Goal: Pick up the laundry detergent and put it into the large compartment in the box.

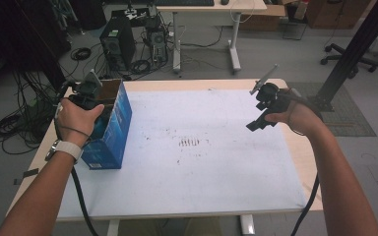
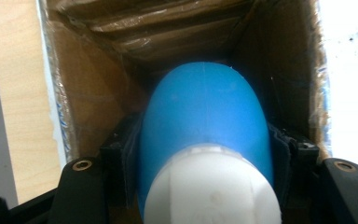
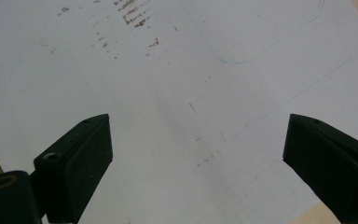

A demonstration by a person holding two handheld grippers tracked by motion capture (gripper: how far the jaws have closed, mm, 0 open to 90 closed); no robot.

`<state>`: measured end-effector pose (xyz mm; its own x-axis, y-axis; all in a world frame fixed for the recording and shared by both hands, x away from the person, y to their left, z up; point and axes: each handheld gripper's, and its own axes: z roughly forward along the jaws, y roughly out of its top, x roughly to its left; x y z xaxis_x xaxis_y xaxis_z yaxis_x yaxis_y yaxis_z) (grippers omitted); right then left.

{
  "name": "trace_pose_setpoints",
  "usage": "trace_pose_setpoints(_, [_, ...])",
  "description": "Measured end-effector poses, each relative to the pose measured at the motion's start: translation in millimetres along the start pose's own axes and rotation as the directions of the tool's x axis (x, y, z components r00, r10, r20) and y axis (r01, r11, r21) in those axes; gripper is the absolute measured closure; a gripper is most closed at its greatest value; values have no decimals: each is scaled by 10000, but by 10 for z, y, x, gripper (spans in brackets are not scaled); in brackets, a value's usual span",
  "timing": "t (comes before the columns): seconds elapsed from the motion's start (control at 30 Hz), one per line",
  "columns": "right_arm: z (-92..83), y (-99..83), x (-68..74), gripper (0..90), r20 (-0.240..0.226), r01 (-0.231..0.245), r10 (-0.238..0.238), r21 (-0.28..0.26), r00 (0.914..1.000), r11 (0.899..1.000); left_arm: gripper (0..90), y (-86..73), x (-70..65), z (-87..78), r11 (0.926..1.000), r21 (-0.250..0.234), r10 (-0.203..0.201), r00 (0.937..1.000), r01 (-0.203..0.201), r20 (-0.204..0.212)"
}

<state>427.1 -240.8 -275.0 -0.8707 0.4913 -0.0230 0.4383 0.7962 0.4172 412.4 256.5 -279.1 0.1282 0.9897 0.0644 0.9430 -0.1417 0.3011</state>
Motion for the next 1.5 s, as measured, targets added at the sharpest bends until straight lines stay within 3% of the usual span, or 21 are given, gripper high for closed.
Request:
trace_pose_setpoints(0.37, [20, 11, 7, 82, -31, 33, -33, 16, 10000, 10000, 372, -1, 27, 13, 9999, -77, -82, 9999, 83, 109])
trace_pose_setpoints(0.77, [40, 1, 6, 81, -73, 13, -13, 34, 10000, 10000, 366, 25, 92, 37, 9999, -44, -93, 9983, 96, 568])
trace_pose_setpoints(1.5, [52, -3, 19, 81, -96, -10, 11, 156, 10000, 9999, 238, 38, 105, 48, 10000, -40, 44, 9994, -43, 331])
